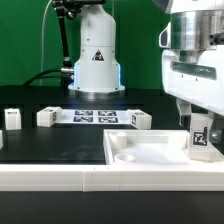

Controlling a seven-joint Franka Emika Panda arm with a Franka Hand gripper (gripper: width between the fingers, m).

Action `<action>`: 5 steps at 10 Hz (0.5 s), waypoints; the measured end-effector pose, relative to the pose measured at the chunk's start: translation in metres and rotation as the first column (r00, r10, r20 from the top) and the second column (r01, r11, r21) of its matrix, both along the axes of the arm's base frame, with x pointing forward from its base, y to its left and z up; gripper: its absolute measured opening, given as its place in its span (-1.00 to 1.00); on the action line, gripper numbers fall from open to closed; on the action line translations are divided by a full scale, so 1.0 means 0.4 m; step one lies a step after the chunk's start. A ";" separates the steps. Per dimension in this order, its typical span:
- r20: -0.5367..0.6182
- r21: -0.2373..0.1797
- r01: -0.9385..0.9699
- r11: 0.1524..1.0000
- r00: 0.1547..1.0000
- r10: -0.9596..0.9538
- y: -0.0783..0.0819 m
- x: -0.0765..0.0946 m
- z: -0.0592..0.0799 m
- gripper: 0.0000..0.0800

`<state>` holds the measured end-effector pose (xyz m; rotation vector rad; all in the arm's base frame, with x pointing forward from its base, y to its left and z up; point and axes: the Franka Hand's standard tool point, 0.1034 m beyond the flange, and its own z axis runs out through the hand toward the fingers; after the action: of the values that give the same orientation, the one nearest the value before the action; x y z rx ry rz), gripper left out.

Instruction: Assemble one leg

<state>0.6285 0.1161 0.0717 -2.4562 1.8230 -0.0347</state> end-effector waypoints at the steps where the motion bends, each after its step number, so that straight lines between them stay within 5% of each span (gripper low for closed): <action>1: 0.009 -0.007 -0.101 0.995 0.995 0.101 0.004 0.001 0.001 0.62; 5: 0.025 -0.042 -0.523 0.852 0.851 0.524 0.017 0.000 0.000 0.62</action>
Offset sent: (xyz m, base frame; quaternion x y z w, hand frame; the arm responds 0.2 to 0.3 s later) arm -0.0046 0.0111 0.0009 0.0174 -0.0241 -0.2051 0.9783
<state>0.6285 0.1228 0.0717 -2.8631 1.0841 -0.0730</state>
